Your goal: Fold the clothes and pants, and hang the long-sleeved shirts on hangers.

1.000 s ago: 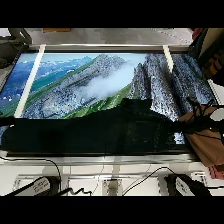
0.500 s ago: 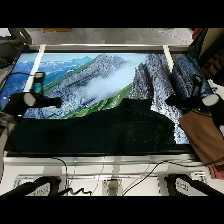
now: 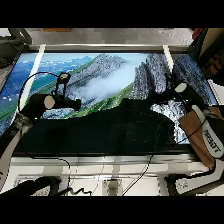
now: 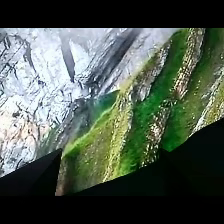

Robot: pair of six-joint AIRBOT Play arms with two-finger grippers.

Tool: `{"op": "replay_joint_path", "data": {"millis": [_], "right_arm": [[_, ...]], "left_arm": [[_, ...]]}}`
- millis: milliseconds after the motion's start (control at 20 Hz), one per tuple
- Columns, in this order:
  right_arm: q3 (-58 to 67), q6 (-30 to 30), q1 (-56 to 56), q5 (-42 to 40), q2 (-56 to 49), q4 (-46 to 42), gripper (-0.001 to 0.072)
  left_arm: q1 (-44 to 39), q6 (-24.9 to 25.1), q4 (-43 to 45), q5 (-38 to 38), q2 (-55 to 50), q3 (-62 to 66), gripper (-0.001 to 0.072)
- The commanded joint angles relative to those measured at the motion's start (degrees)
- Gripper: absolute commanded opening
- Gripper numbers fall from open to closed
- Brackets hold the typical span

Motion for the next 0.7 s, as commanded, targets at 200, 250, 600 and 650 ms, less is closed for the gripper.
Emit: {"op": "replay_joint_path", "data": {"millis": [200, 250, 600, 650], "right_arm": [[4.9, 2.0, 3.0, -2.2, -4.0, 0.5, 0.0037], [6.8, 1.9, 3.0, -1.7, -3.9, 0.5, 0.0036], [21.1, 5.5, 2.3, 7.1, -3.1, -11.2, 0.0201], [21.0, 7.5, 1.2, 9.7, -3.2, -12.9, 0.0355]], "left_arm": [[-0.7, 0.0, 0.1, 0.1, 0.0, 0.0, 0.0702], [-0.7, 0.0, 0.1, 0.1, 0.0, 0.0, 0.0702], [-0.7, 0.0, 0.1, 0.0, 0.0, 0.0, 0.0702], [-0.7, 0.0, 0.1, 0.0, 0.0, 0.0, 0.0702]]}}
